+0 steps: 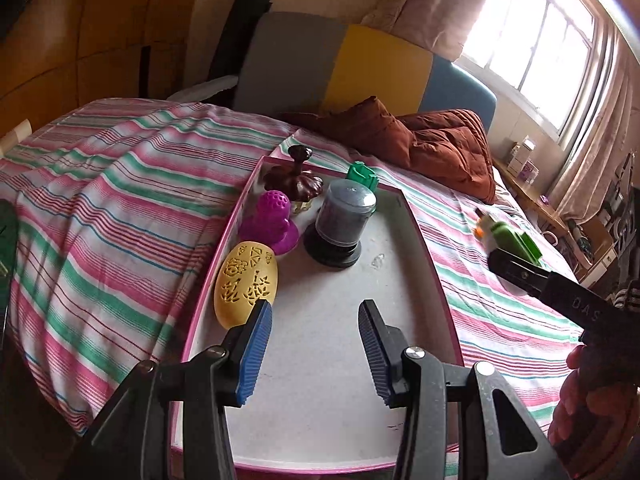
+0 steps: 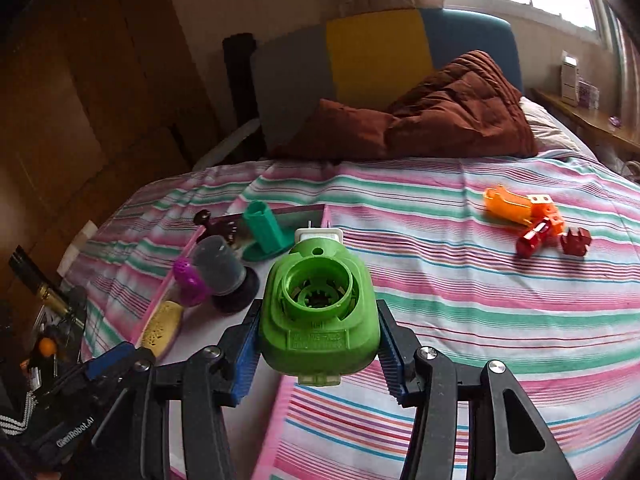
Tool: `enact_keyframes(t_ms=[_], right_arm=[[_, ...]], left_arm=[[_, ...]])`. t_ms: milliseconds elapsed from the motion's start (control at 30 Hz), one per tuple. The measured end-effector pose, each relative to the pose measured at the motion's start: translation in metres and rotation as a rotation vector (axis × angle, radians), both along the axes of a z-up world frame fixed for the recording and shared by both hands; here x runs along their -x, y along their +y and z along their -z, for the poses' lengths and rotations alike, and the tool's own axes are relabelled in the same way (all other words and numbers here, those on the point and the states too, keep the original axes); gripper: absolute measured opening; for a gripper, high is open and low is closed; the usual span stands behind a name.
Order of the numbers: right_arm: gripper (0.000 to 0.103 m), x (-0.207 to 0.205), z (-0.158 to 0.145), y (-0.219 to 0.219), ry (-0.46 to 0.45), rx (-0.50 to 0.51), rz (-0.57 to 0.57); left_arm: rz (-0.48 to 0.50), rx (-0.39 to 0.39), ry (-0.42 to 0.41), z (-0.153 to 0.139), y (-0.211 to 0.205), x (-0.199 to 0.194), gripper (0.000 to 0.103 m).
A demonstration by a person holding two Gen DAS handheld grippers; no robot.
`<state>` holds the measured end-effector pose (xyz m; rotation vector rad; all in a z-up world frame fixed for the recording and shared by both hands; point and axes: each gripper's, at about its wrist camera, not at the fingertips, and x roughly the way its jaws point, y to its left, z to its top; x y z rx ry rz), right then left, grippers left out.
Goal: Organize rigid objects
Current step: 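Lower the green toy into the tray beside the canister and open the right tool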
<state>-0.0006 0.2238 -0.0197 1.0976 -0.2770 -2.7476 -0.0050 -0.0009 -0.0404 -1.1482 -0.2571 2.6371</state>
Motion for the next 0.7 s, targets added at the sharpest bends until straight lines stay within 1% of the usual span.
enact_keyframes(t_ms=[133, 267, 367, 567, 700], right_arm=[[0.052, 0.013, 0.001, -0.026, -0.015, -0.009, -0.036], [0.052, 0.025, 0.004, -0.041, -0.036, -0.013, -0.050], [0.052, 0.034, 0.009, -0.050, -0.050, -0.035, -0.057], [0.052, 0.051, 0.021, -0.056, -0.079, -0.051, -0.033], [0.053, 0.061, 0.027, -0.059, -0.082, -0.091, -0.003]], left_arm=[[-0.011, -0.004, -0.003, 0.000, -0.004, 0.001, 0.045], [-0.013, -0.004, -0.012, 0.002, -0.004, 0.001, 0.045], [-0.018, -0.002, -0.015, 0.003, -0.005, 0.002, 0.045], [-0.030, -0.010, -0.025, 0.005, -0.007, 0.003, 0.045], [-0.033, -0.012, -0.029, 0.006, -0.009, 0.004, 0.045]])
